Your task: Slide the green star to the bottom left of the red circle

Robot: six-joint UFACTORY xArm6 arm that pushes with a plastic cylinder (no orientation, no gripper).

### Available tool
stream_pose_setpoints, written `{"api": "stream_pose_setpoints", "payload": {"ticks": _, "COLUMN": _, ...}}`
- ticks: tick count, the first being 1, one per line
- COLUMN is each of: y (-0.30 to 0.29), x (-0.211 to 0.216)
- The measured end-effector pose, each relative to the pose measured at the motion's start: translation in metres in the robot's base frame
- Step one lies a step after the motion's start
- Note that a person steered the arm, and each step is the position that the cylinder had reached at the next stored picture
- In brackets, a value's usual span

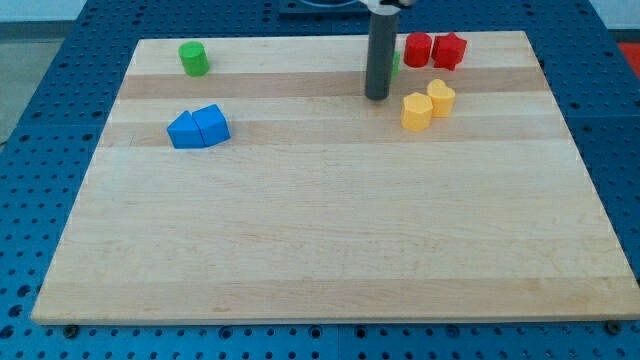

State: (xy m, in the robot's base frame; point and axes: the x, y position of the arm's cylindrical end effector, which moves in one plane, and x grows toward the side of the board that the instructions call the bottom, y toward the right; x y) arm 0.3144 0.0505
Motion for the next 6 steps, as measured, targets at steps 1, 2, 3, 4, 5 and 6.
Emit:
{"api": "stream_pose_setpoints", "payload": {"ticks": 1, "y": -0.003, "x": -0.004}}
{"api": "stream_pose_setpoints", "payload": {"ticks": 2, "y": -0.002, "x": -0.004}}
{"api": "stream_pose_setpoints", "payload": {"ticks": 3, "y": 0.023, "x": 0.012}}
{"api": "stream_pose_setpoints", "payload": {"ticks": 4, "y": 0.048, "x": 0.006}}
{"api": "stream_pose_setpoints", "payload": {"ticks": 5, "y": 0.045, "x": -0.019}}
{"api": "stream_pose_setpoints", "payload": {"ticks": 6, "y": 0.039, "x": -0.037}}
